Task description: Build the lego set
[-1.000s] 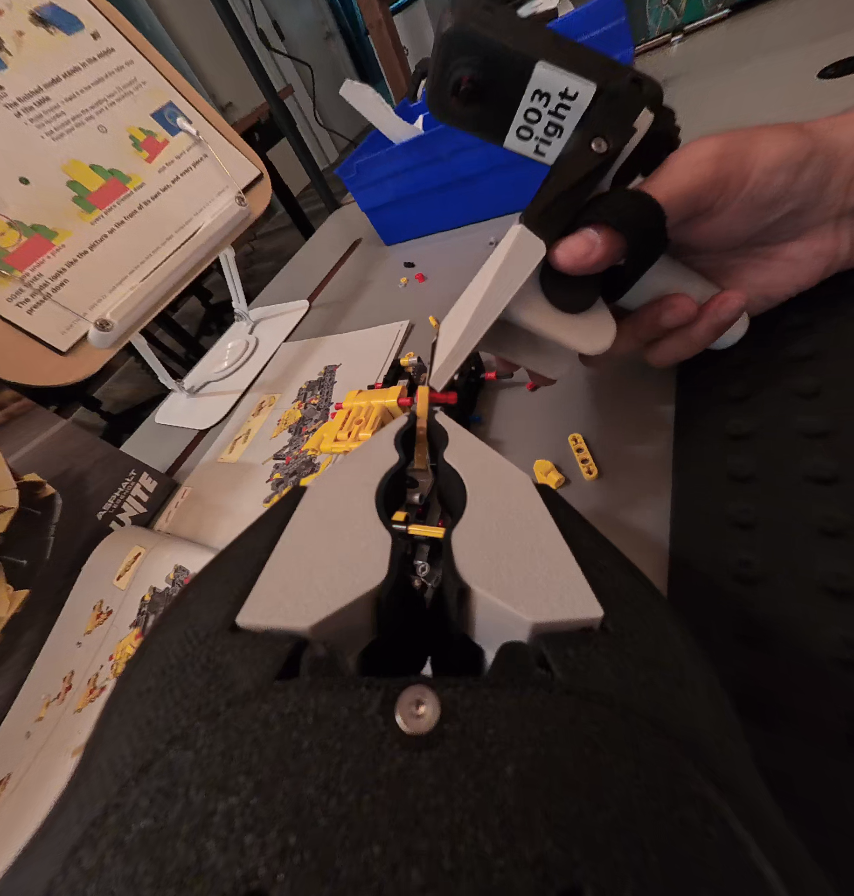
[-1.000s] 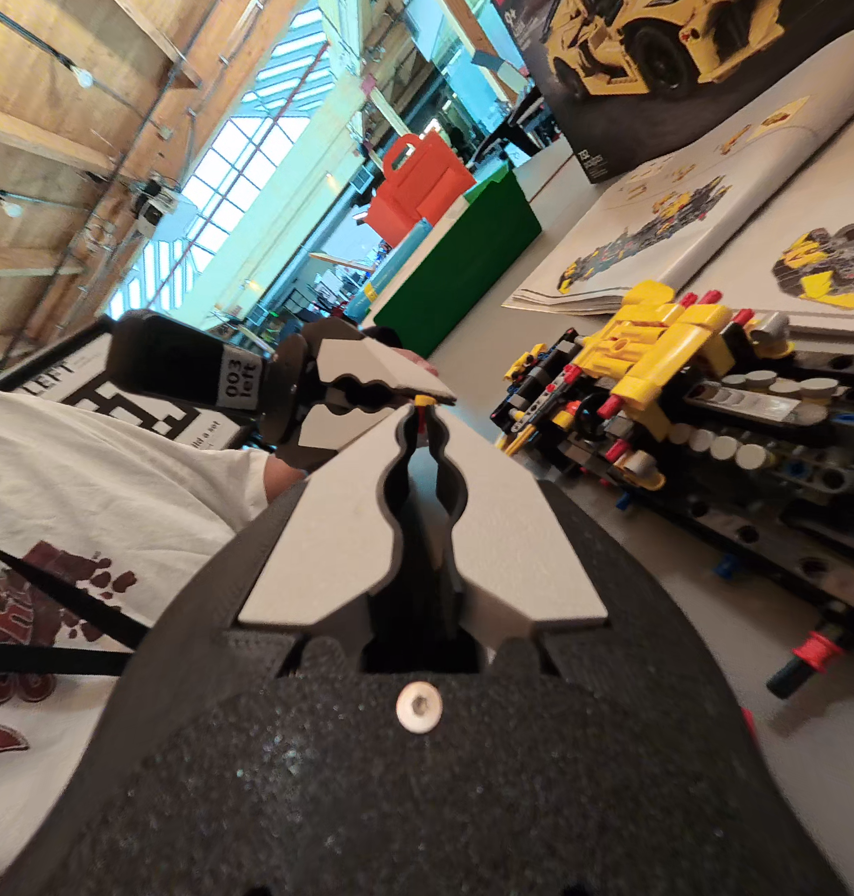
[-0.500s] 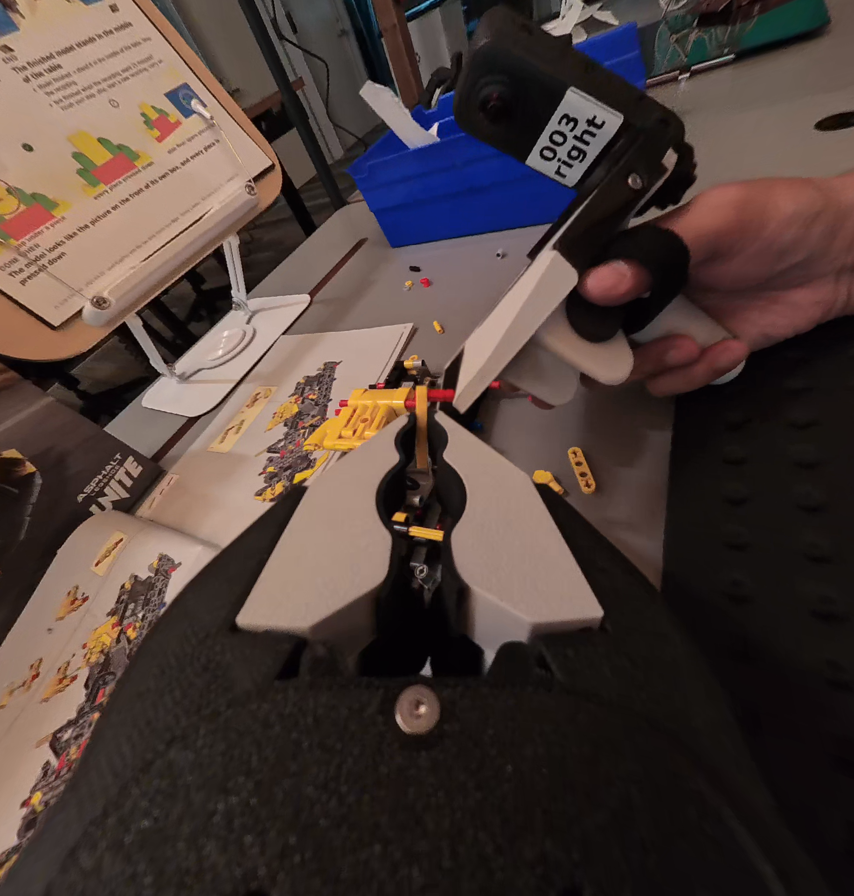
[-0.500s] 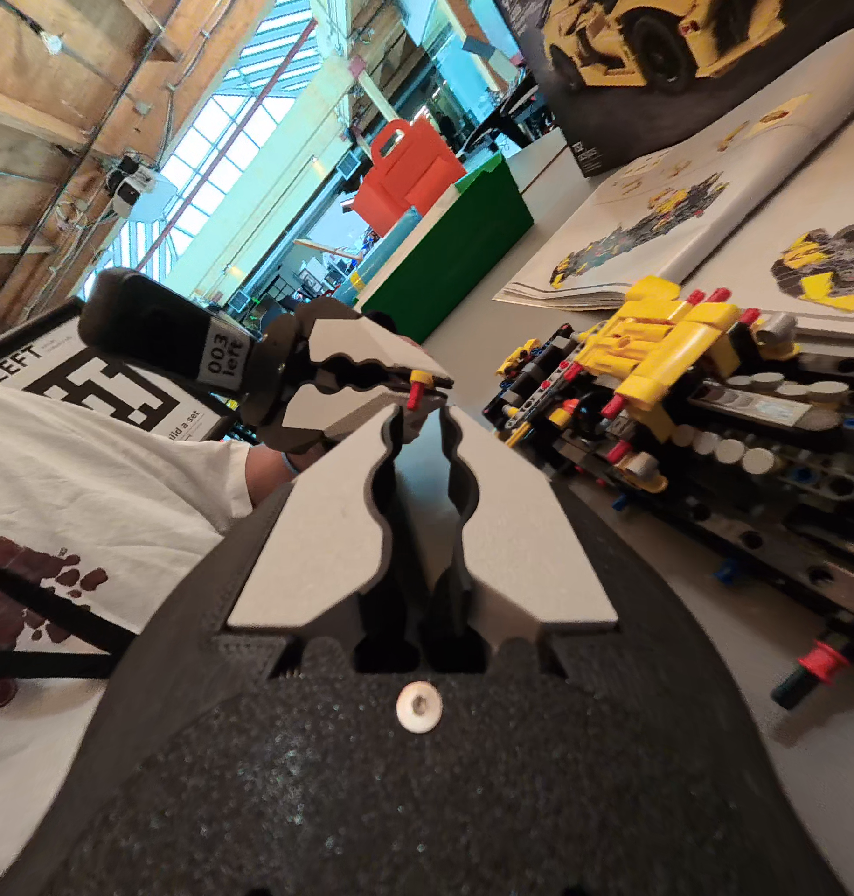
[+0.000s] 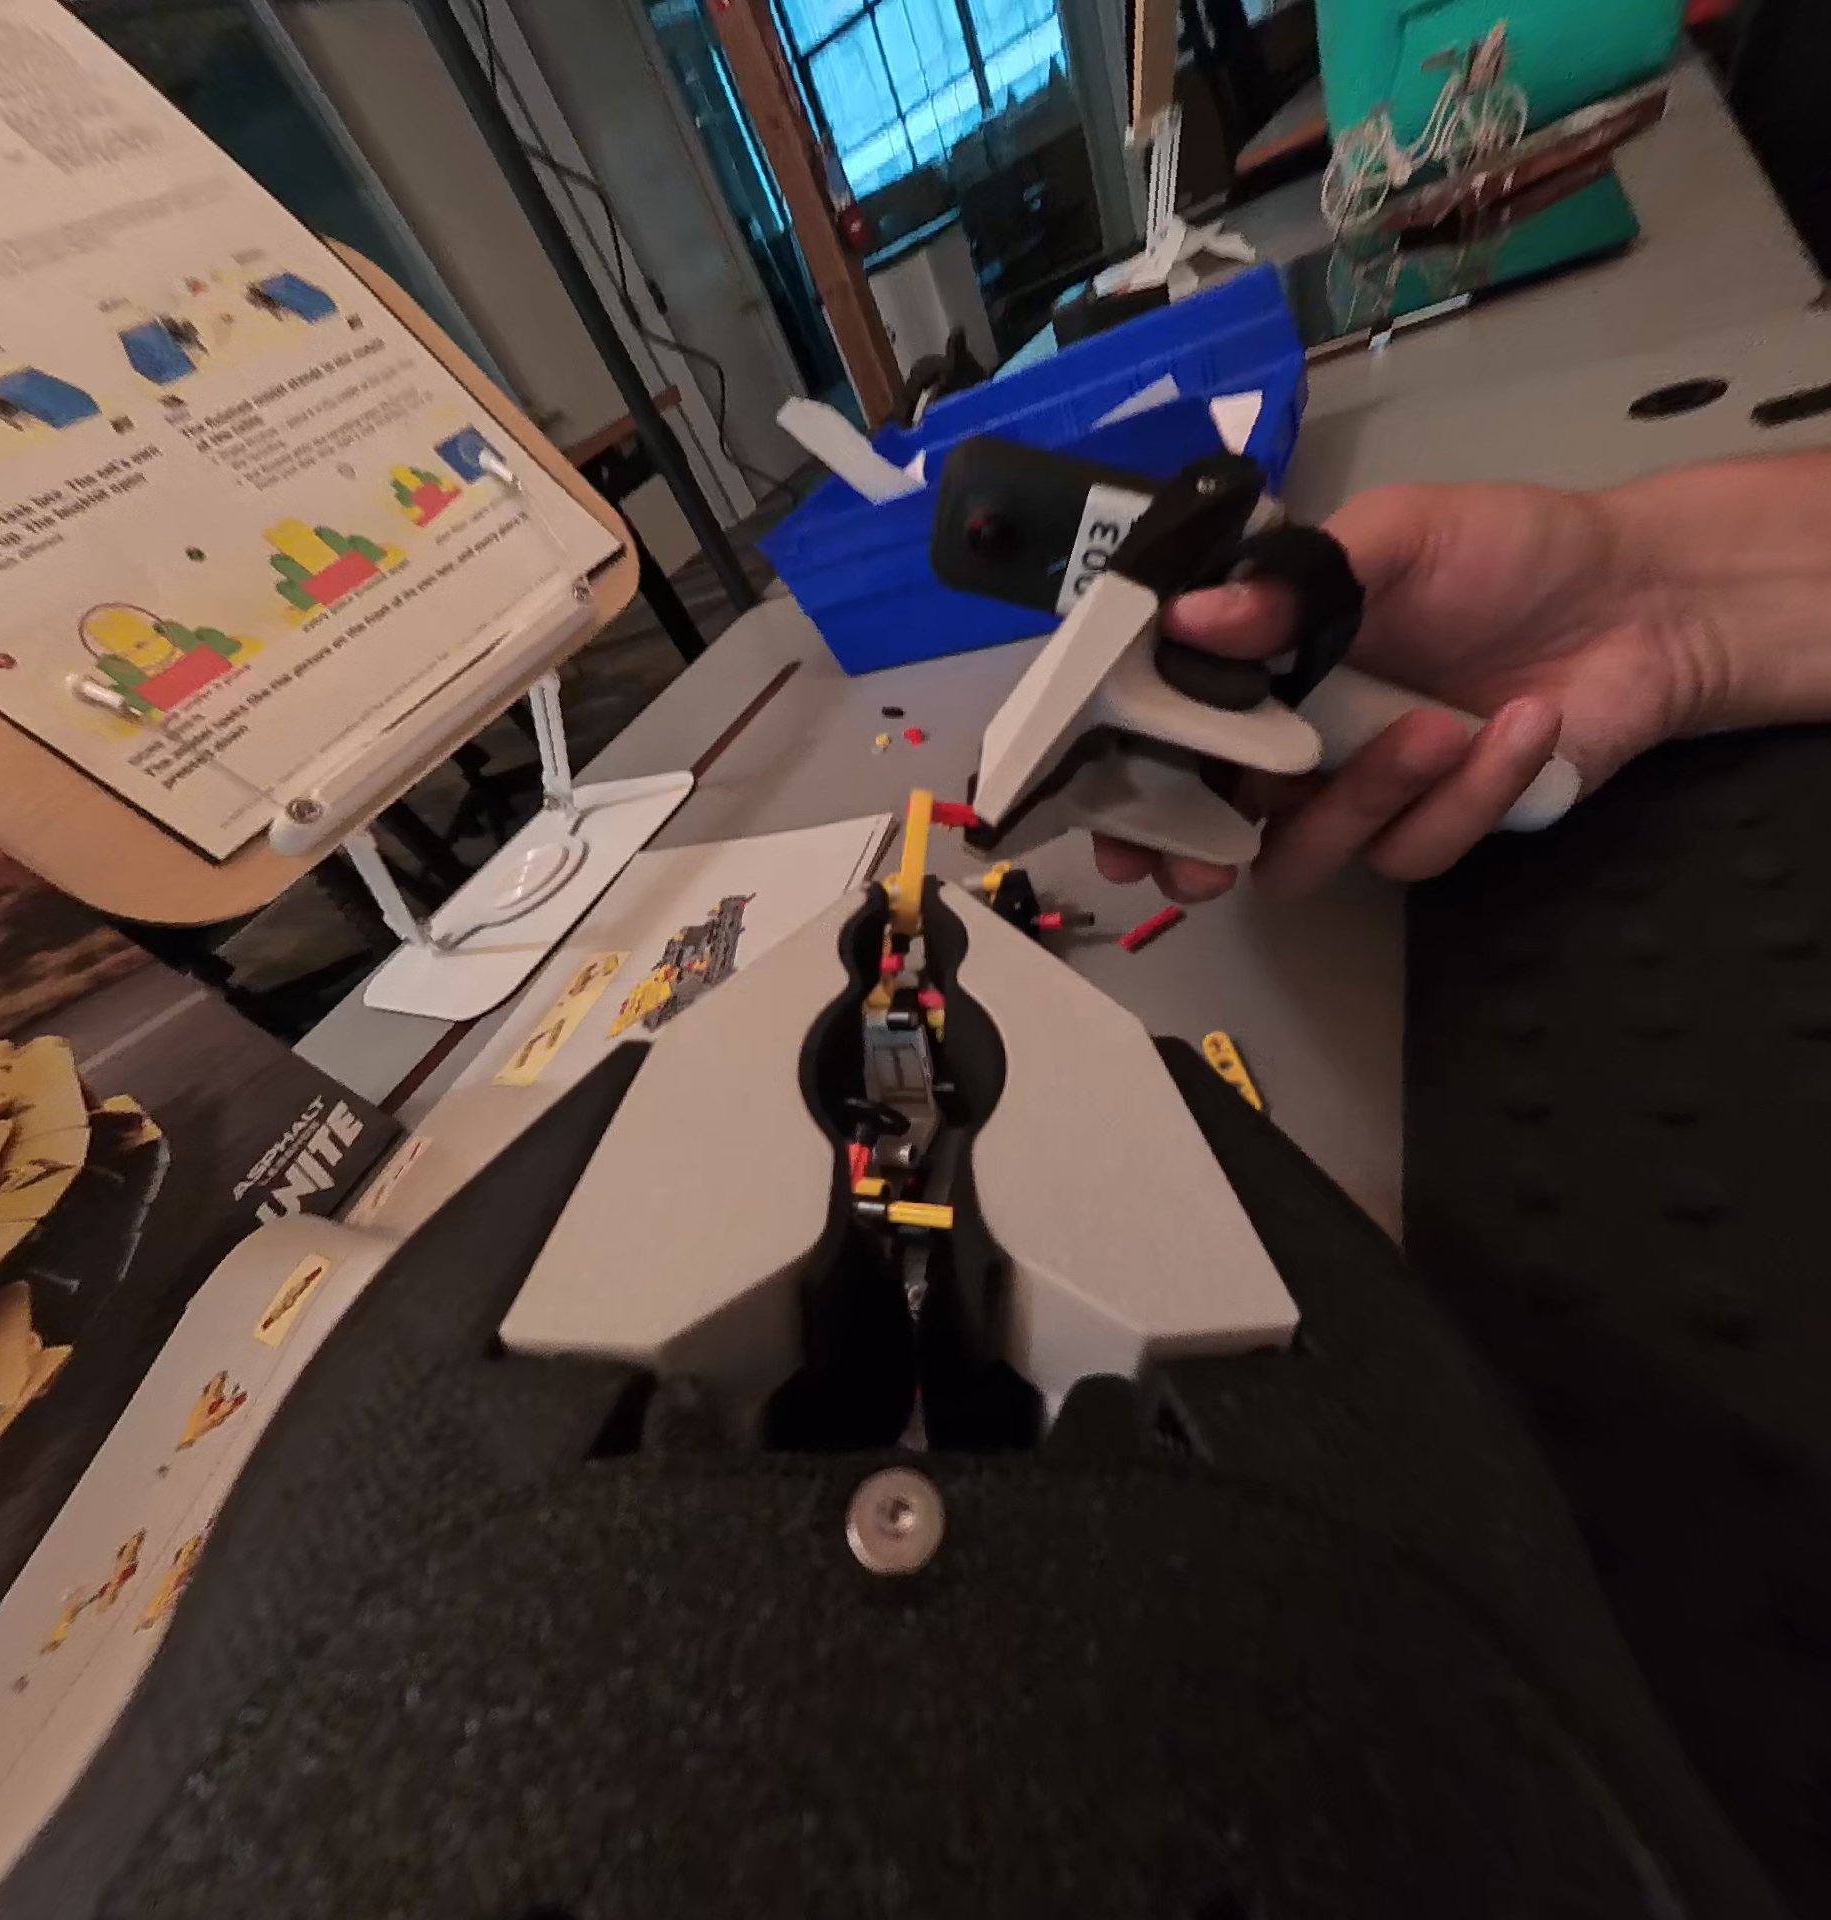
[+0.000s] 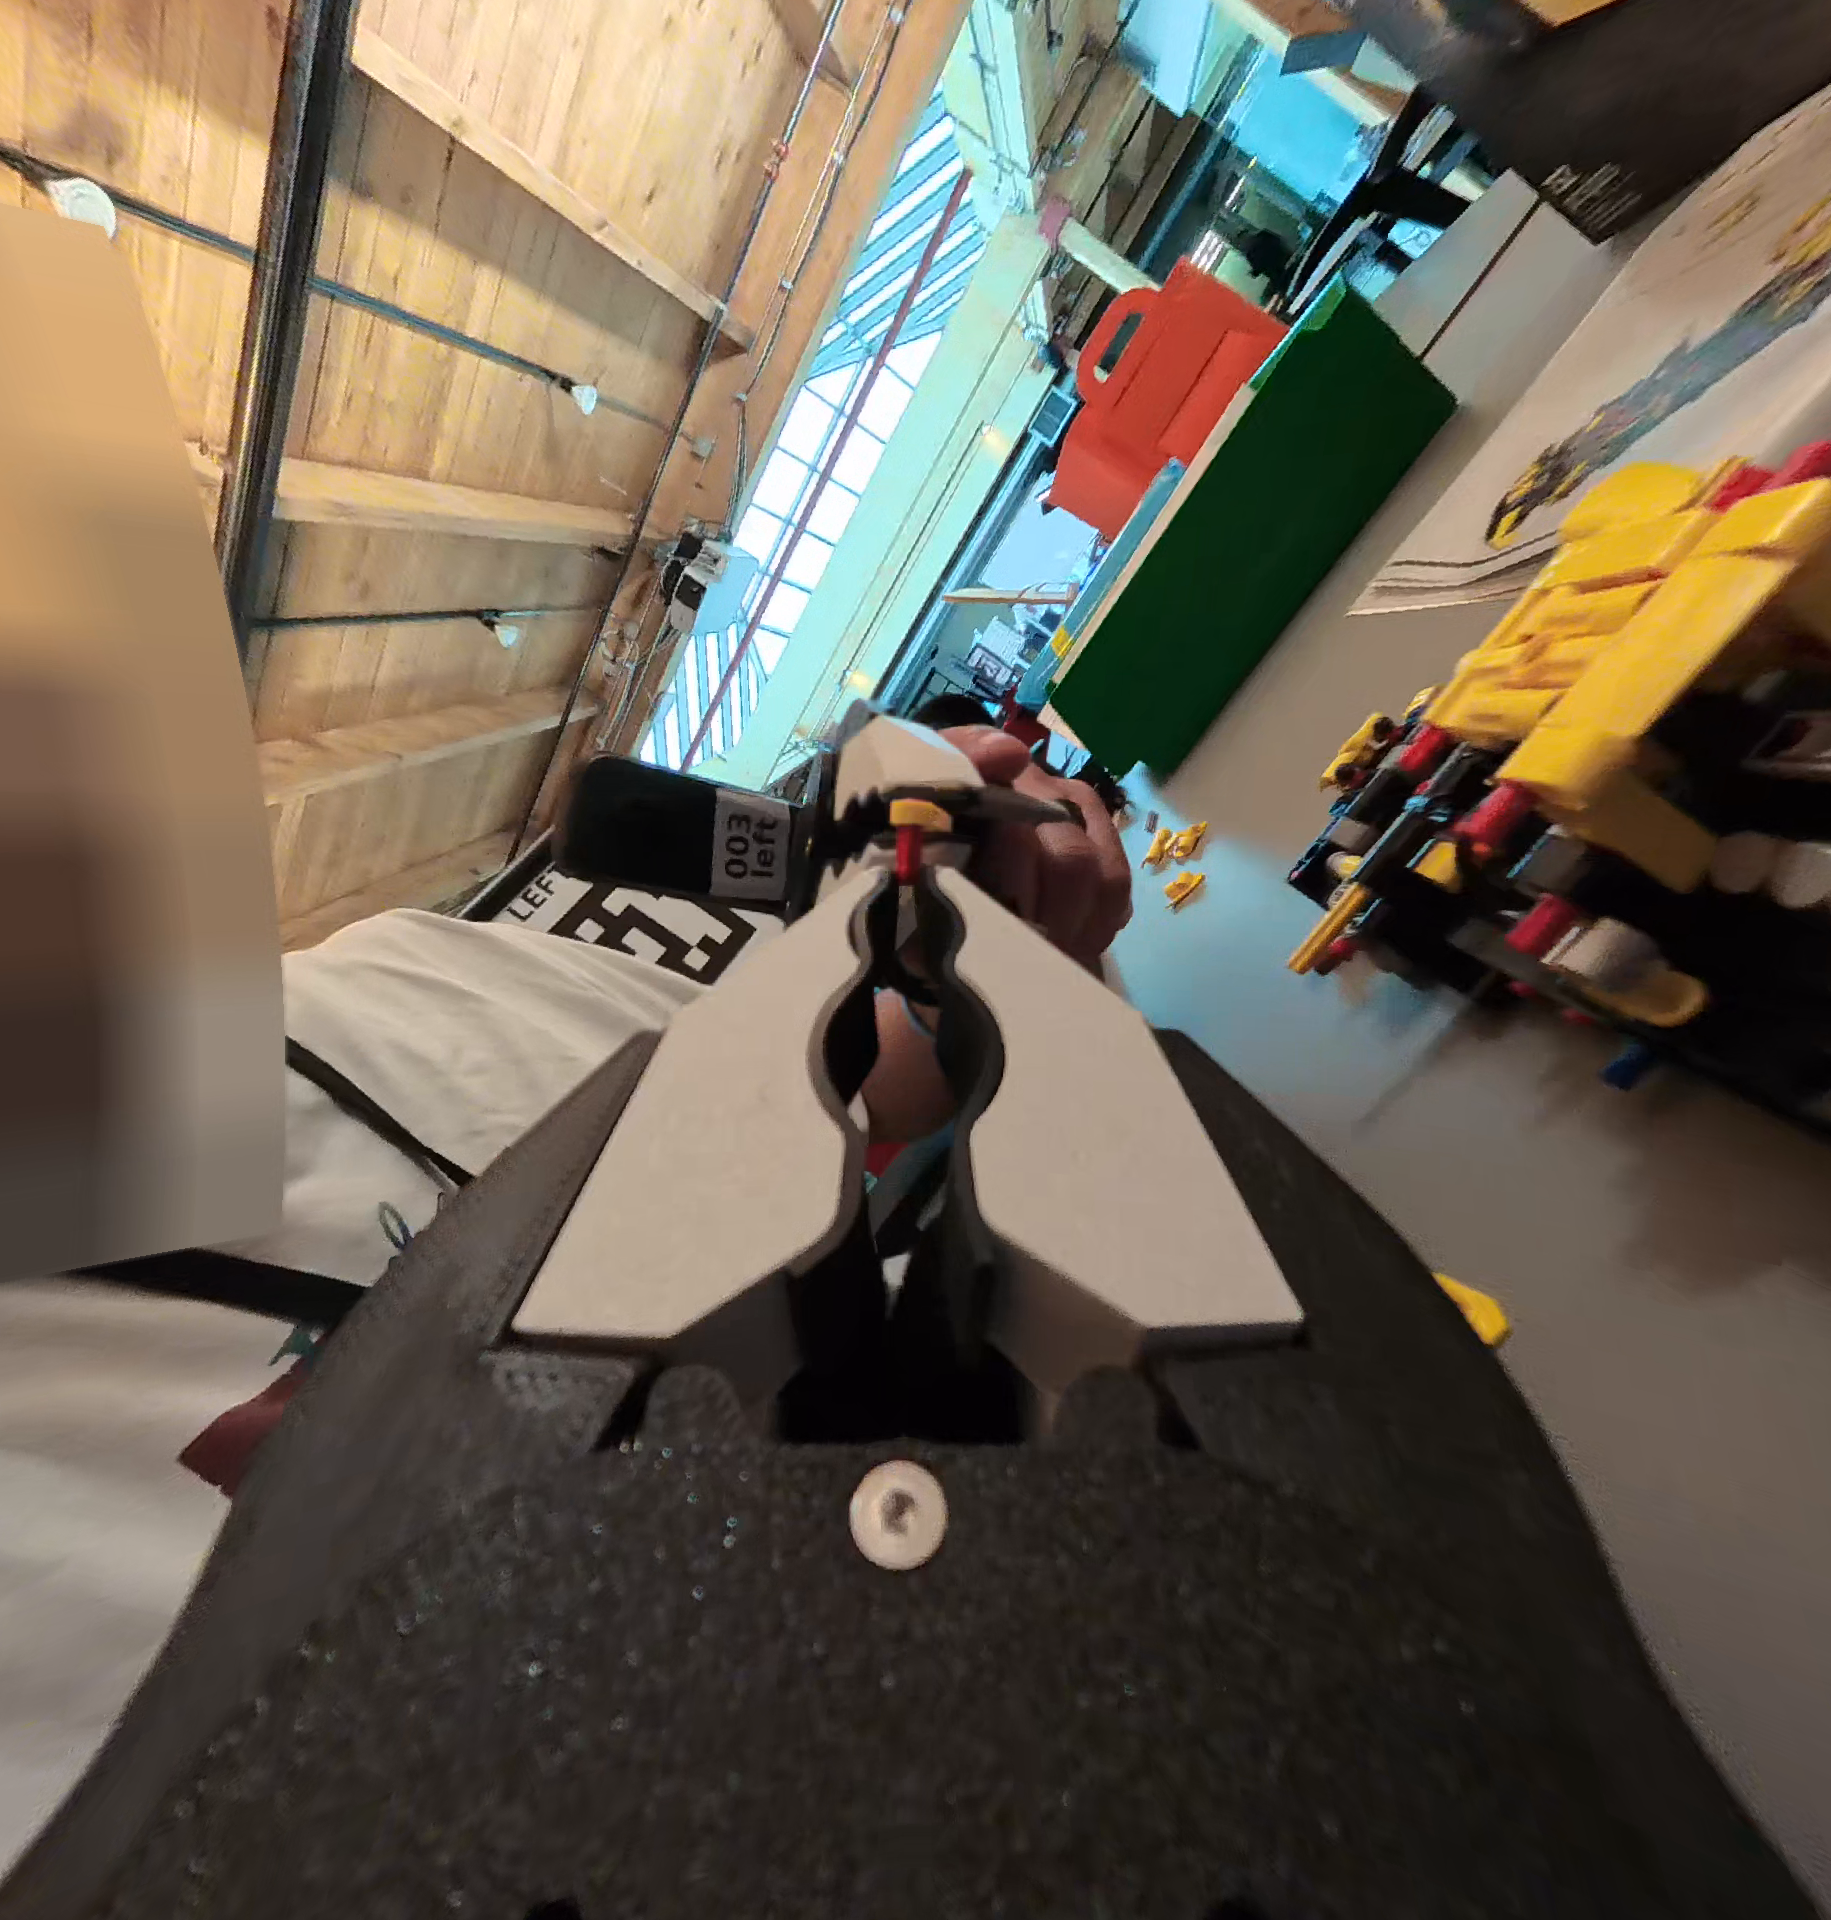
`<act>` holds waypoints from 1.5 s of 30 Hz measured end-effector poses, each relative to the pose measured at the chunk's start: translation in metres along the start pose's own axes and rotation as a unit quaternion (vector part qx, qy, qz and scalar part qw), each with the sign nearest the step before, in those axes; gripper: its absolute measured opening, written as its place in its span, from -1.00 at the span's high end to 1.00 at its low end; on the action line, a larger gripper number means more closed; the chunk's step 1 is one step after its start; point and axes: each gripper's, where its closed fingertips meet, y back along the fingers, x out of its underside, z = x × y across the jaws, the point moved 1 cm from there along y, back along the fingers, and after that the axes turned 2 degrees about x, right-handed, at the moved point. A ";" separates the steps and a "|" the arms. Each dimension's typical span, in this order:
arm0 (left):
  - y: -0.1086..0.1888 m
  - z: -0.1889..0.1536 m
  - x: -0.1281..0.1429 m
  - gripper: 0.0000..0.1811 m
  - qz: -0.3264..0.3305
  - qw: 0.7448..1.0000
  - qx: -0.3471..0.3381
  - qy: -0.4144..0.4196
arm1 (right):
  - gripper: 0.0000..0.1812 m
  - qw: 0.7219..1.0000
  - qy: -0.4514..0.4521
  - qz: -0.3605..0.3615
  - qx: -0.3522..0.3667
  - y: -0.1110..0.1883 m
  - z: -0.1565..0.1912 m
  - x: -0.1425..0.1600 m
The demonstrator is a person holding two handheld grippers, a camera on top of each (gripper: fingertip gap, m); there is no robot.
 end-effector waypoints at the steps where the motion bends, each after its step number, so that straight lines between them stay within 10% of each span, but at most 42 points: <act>1: 0.001 -0.001 -0.003 0.93 -0.008 1.000 0.006 0.003 | 0.98 1.000 0.002 0.005 -0.003 -0.002 0.001 0.002; 9: 0.001 -0.004 -0.004 0.96 -0.011 1.000 0.022 0.009 | 0.98 0.999 -0.022 0.006 -0.033 -0.004 0.006 0.002; 13: 0.001 0.007 0.005 0.96 0.004 0.995 0.036 0.090 | 0.88 0.991 0.117 -0.009 0.064 0.008 -0.001 -0.009; 20: -0.005 0.015 0.032 0.96 0.067 0.977 0.055 0.195 | 0.72 0.814 0.428 0.246 0.305 0.064 -0.049 0.035; 30: -0.009 -0.006 0.046 0.96 0.116 0.962 0.111 0.221 | 0.76 0.752 0.422 0.404 0.305 0.053 -0.084 0.070; 40: -0.005 -0.002 0.032 0.96 0.066 0.929 0.151 0.331 | 0.92 0.753 0.416 0.387 0.331 0.051 -0.085 0.066; 45: -0.001 0.014 0.018 0.96 0.003 0.910 0.149 0.386 | 0.93 0.843 0.448 0.156 0.253 0.010 -0.025 0.014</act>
